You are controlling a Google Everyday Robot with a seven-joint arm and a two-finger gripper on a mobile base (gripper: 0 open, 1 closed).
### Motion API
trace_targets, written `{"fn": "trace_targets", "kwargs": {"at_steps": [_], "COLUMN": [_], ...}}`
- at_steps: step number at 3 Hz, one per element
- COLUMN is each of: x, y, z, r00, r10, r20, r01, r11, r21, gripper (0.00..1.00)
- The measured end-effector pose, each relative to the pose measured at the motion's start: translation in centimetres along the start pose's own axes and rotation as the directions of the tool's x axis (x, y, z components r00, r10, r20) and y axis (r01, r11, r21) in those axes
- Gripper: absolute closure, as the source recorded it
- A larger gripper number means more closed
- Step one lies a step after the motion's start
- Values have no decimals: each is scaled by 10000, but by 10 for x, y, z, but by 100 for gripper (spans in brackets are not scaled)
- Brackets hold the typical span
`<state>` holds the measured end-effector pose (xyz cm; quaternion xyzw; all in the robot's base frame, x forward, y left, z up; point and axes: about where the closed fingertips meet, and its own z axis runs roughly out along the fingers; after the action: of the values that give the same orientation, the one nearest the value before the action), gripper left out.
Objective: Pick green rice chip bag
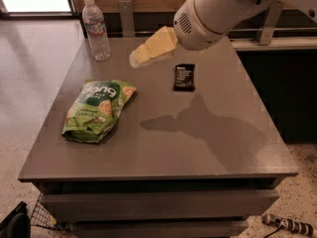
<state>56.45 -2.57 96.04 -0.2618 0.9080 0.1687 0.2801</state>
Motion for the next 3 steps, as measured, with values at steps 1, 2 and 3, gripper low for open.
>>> {"fn": "trace_targets", "kwargs": {"at_steps": [1, 2, 3], "x": [-5, -6, 4], "y": [34, 62, 70], "z": [33, 91, 130], "r00": [9973, 9794, 9526], "r10": [576, 1614, 2404], "r20": [-447, -1214, -1864], "r01": [-569, -1565, -2308], "r11": [9983, 9865, 9704], "r21": [158, 489, 717], "gripper": [0, 0, 0]}}
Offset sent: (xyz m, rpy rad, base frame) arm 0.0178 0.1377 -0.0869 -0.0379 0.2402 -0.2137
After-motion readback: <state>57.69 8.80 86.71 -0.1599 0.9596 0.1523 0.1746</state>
